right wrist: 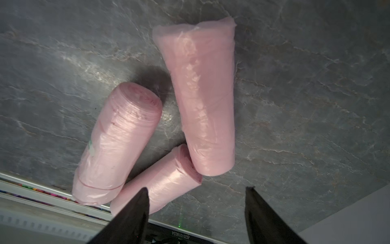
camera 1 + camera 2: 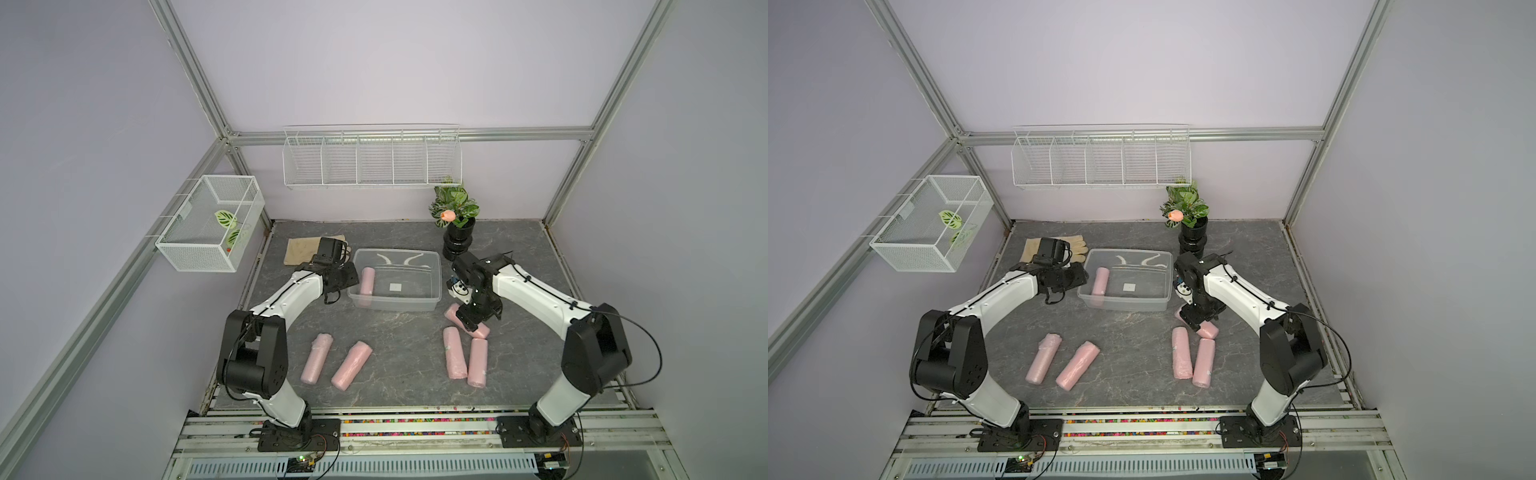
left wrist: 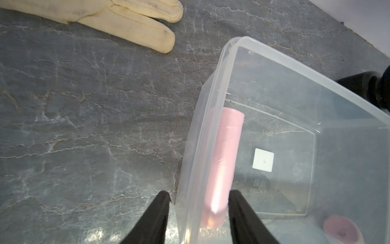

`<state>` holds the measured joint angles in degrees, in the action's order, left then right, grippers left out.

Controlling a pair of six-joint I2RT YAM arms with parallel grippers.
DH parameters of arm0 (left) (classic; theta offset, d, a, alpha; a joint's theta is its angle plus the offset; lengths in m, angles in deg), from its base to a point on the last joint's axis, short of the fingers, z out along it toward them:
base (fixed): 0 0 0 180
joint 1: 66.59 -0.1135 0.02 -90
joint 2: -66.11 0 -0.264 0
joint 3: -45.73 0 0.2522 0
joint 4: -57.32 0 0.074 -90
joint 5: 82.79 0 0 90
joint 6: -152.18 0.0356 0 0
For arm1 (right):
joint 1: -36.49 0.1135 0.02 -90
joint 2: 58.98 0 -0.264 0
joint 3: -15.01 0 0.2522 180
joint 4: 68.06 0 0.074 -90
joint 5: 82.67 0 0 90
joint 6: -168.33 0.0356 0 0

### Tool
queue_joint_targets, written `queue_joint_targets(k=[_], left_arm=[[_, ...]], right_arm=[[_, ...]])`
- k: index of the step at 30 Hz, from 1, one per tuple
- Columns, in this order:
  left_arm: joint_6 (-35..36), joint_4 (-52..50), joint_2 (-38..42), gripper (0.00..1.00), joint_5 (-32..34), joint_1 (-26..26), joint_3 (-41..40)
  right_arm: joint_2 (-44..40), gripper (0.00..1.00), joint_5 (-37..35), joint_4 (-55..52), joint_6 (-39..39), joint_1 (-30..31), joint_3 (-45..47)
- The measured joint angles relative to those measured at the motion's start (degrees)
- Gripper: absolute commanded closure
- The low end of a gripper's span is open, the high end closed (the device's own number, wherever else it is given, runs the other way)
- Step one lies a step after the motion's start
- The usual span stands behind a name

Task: Put the roll of trash bags into the storage box
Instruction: Pick up the roll of trash bags from the center of the board.

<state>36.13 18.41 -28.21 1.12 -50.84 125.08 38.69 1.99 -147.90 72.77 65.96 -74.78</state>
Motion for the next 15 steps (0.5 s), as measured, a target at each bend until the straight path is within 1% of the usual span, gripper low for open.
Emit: queue_joint_targets(k=[10,15], left_arm=[[0.2,-0.2,0.0,0.50,0.2,0.0,0.2],[0.1,-0.2,0.0,0.50,0.2,0.0,0.2]], right_arm=[[4.3,0.29,-0.9,4.5,-4.0,-1.2,0.2],[7.6,0.31,-0.9,7.0,-5.5,-1.8,0.2]])
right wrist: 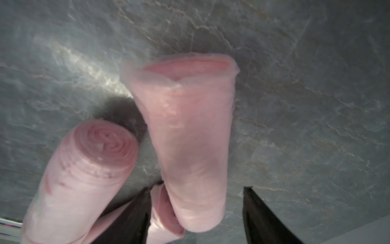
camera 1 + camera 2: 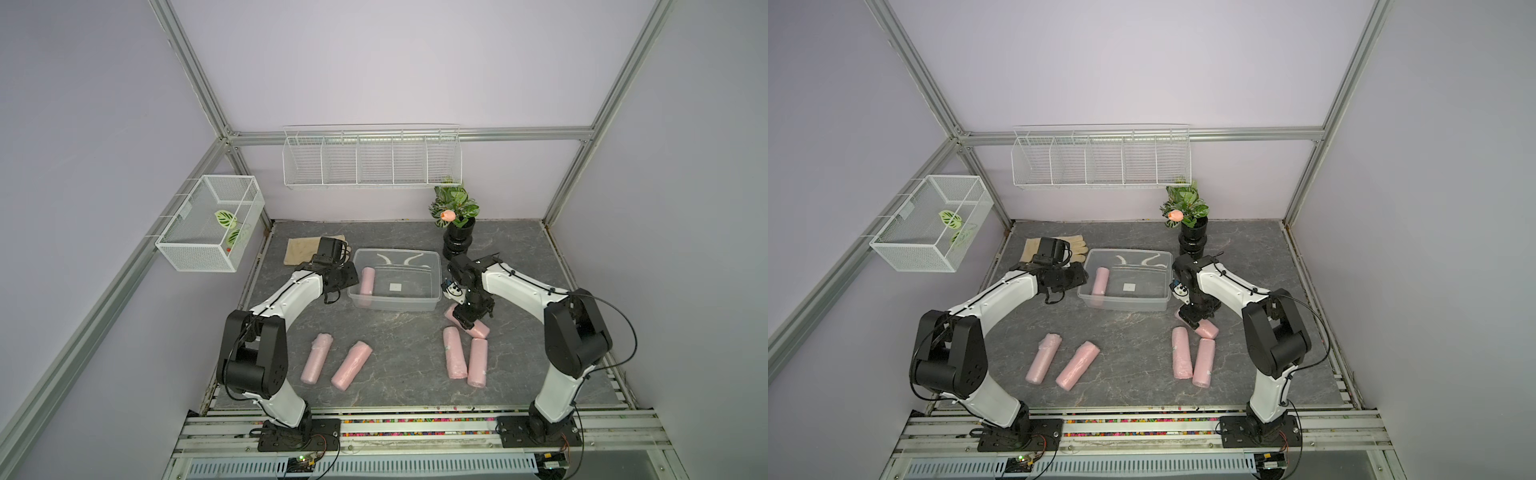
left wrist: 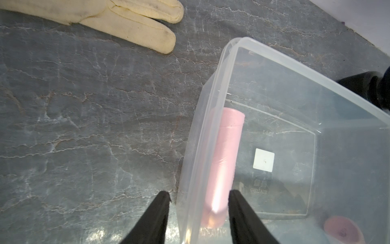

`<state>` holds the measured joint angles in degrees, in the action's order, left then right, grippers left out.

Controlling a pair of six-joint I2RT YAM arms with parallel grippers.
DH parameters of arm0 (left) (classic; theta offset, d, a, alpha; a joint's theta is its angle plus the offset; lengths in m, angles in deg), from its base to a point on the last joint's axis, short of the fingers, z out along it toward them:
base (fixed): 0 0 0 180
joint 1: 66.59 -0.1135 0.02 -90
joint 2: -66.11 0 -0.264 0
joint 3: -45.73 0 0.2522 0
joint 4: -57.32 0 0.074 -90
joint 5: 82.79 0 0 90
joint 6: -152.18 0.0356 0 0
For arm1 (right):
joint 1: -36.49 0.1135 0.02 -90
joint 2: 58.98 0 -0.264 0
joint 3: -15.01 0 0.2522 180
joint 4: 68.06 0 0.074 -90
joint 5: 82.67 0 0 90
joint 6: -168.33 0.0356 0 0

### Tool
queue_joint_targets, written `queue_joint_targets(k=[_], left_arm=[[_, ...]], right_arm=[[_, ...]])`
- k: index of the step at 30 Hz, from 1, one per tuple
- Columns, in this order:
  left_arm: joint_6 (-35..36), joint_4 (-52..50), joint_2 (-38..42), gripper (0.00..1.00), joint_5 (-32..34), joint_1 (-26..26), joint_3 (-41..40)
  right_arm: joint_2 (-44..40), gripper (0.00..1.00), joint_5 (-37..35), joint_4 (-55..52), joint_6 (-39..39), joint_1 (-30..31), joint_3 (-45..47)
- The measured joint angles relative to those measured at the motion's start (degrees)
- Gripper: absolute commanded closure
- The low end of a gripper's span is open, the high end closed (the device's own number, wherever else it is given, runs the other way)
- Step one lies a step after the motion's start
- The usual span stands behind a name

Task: Put the roll of trash bags into the storage box
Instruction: Pick up the roll of trash bags from the center of the board.

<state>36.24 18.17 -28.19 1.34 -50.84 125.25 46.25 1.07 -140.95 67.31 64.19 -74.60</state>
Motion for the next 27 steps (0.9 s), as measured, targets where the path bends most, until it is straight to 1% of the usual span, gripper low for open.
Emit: queue_joint_targets(k=[7,13,22,27], left_arm=[[0.0,0.0,0.0,0.50,0.0,0.0,0.0],[0.0,0.0,0.0,0.50,0.0,0.0,0.0],[-0.1,0.0,0.0,0.50,0.1,0.0,0.0],[-0.1,-0.2,0.0,0.50,0.5,0.0,0.0]], right_arm=[[1.9,0.34,0.8,2.8,-1.0,-1.0,0.5],[2.4,0.38,1.3,4.7,-1.2,-1.2,1.7],[1.8,0.50,2.0,6.6,-1.4,-1.6,3.7],[0.7,0.51,2.2,7.1,-0.9,-2.8,4.6]])
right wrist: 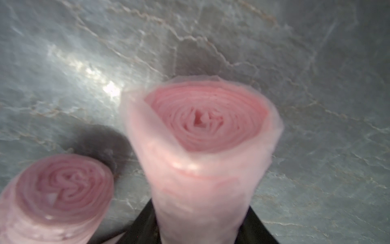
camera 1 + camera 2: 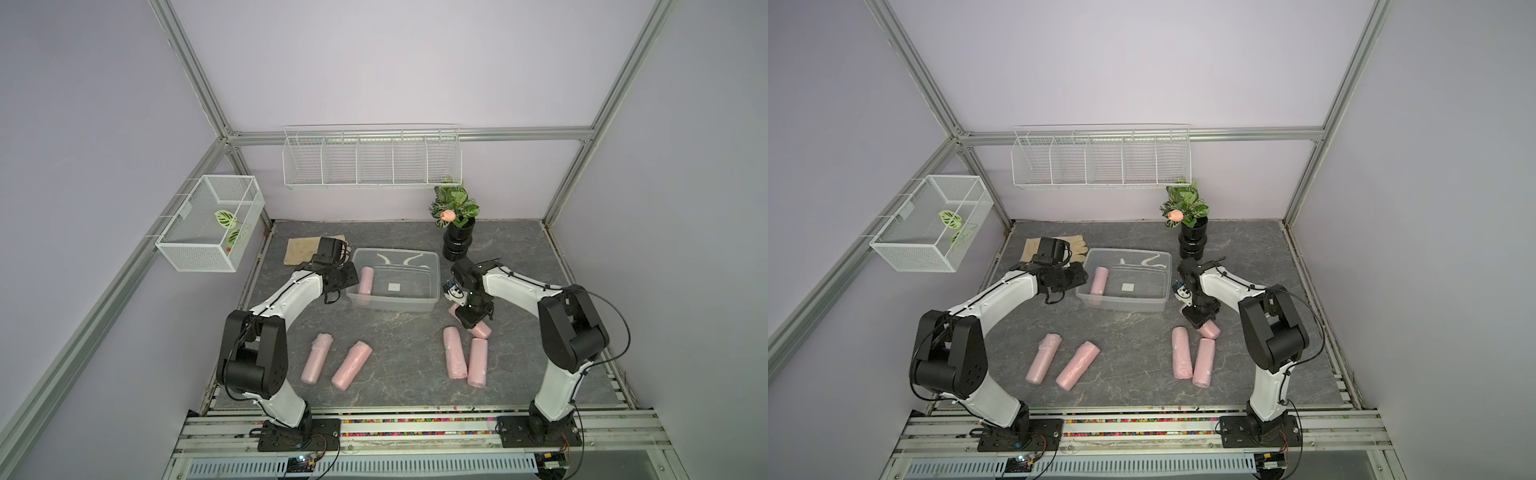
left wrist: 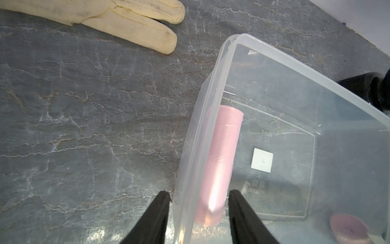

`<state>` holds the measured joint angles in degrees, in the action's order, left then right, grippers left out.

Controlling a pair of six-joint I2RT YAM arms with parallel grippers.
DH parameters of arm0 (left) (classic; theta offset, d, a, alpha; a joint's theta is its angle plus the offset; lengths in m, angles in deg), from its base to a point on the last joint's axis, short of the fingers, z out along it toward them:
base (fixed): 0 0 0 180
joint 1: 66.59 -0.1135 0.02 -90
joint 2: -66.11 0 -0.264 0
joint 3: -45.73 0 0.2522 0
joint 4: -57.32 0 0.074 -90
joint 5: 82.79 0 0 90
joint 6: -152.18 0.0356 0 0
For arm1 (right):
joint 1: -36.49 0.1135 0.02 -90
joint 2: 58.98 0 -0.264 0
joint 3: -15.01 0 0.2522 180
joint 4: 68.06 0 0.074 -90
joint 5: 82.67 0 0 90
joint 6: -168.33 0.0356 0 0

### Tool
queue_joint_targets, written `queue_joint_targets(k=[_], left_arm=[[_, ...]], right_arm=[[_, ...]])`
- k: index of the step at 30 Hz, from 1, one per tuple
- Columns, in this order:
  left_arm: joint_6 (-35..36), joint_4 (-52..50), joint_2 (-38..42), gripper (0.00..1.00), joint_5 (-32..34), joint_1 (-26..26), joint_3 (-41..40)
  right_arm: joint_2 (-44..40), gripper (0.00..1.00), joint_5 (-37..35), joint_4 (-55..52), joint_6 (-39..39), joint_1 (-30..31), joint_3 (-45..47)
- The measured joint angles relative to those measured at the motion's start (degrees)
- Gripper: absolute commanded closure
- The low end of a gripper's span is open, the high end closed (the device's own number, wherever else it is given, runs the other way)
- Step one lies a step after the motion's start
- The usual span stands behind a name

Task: Put the roll of trash bags into the storage box
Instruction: Pick up the roll of trash bags from the center of the board, then place the roll of trash bags in the storage box.

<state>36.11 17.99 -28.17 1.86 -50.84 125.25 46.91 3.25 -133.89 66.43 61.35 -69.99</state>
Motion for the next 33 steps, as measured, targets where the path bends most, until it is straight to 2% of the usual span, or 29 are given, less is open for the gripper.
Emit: queue_joint_targets(k=[7,12,17,21,28,33], left_arm=[[0.1,-1.4,0.0,0.49,0.9,-0.7,2.0],[0.5,-2.1,0.0,0.48,1.6,-2.6,4.6],[1.0,-2.8,-0.2,0.48,1.9,-5.2,8.2],[1.7,-2.8,-2.9,0.48,1.6,-6.9,11.6],[4.1,-2.1,-12.5,0.49,-2.8,-7.6,16.4],[4.1,-2.2,-14.8,0.49,-5.9,-7.6,16.4]], right_arm=[[-3.4,0.51,0.1,-2.0,2.0,-1.7,-0.3],[-6.9,0.52,1.8,-4.9,4.7,-2.0,-4.3],[-10.3,0.53,4.2,-8.3,8.9,-2.1,-13.4],[-11.3,0.53,9.6,-9.1,12.4,-2.3,-21.8],[-10.9,0.55,20.5,-0.5,23.8,-1.0,-24.4],[-4.2,0.55,24.5,9.5,32.9,3.0,-26.6]])
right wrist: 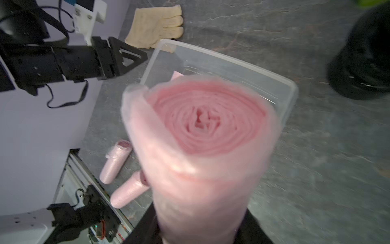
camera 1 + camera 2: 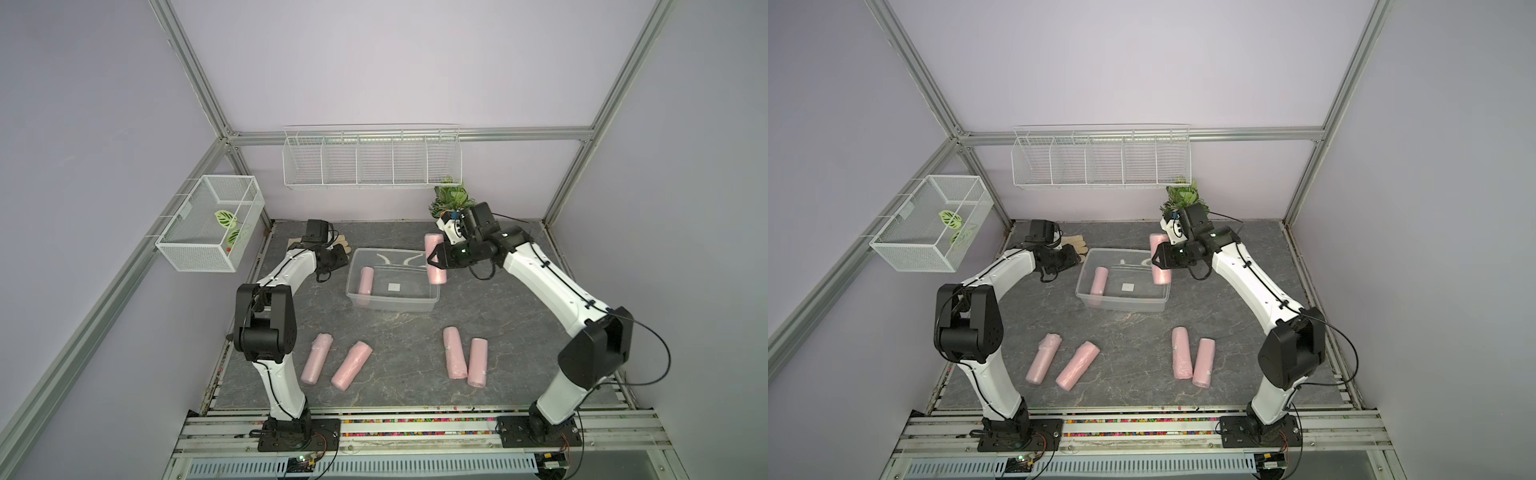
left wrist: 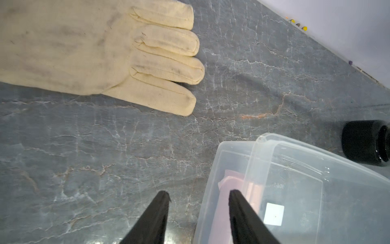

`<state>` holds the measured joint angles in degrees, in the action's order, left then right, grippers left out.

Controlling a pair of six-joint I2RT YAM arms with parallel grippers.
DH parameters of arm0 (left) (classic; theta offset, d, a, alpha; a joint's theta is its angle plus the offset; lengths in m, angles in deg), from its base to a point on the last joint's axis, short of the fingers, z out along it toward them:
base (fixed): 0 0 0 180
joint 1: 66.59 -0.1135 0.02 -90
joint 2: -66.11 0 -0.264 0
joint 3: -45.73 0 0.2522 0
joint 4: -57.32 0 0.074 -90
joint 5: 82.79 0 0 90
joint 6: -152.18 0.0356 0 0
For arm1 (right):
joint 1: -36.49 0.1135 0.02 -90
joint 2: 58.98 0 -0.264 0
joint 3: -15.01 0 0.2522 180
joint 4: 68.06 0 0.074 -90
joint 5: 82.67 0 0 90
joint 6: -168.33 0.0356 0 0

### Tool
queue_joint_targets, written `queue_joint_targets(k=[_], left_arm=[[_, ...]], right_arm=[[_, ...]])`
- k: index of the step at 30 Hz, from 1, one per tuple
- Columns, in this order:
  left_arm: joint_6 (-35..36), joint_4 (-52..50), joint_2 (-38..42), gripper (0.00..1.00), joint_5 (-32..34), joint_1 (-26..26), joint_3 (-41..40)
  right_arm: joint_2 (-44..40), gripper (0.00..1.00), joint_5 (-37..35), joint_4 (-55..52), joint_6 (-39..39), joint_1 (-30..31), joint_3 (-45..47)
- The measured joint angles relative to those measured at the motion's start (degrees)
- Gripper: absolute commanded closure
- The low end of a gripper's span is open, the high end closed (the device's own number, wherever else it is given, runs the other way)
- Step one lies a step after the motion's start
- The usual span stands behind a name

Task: Put the roll of trash bags into the storage box
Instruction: Place the roll of trash bags in the storage box.

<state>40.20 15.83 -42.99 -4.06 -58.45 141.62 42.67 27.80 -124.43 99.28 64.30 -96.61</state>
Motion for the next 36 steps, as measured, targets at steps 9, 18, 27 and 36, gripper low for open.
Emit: queue_joint_targets(k=[9,18,27,36], left_arm=[[-0.2,2.2,0.0,0.50,-4.2,0.0,-1.8],[-0.5,5.8,1.0,0.50,-5.6,-0.2,-4.6],[-1.4,7.4,3.1,0.50,-5.7,0.4,-7.9],[-1.6,7.7,4.6,0.50,-5.5,1.2,-9.7]], right_arm=[[21.9,0.55,2.6,9.3,9.8,6.3,-14.3],[32.9,0.55,4.0,9.4,13.8,8.9,-22.7],[33.3,0.54,4.8,10.1,16.2,10.1,-19.2],[33.3,0.53,4.6,11.6,21.1,9.9,-14.1]])
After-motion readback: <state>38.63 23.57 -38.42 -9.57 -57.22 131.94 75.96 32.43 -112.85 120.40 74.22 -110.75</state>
